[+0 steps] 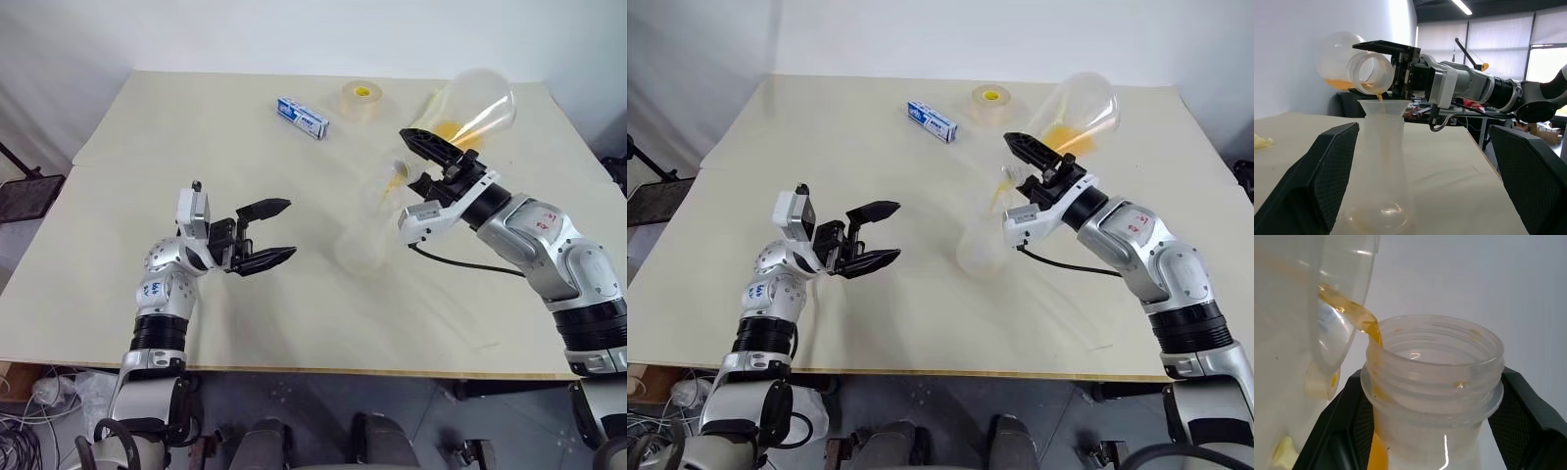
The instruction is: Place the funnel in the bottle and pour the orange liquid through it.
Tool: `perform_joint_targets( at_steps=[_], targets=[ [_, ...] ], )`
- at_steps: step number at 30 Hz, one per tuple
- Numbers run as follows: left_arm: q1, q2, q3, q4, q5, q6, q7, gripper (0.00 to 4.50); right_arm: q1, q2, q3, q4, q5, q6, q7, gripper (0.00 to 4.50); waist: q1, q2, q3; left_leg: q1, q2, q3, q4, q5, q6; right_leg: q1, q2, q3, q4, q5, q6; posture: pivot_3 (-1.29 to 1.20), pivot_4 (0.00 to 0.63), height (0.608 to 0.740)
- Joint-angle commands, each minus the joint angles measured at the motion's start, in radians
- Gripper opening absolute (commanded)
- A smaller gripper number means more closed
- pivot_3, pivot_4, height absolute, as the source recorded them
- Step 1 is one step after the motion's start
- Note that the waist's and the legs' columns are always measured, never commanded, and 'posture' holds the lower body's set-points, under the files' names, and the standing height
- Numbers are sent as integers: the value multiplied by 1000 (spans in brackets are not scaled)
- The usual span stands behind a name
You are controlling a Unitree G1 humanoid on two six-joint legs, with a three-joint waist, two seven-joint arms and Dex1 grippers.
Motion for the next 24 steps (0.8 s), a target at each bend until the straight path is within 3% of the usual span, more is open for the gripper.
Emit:
perform_joint_targets(
  at_steps=[1,24],
  targets=[
    [-10,-1,4,-33,-21,-4,-4,4500,-28,-27,-15,-35,-12,-10,-27,2746,0,0,0,0,0,0,0,0,0,0,0,0,0,0,0,0,150,740],
    [-20,0,8,-19,-19,-8,-1,4500,-49,-36,-4,-15,-95,-42,-87,2746,0,0,0,0,0,0,0,0,0,0,0,0,0,0,0,0,150,740]
  ],
)
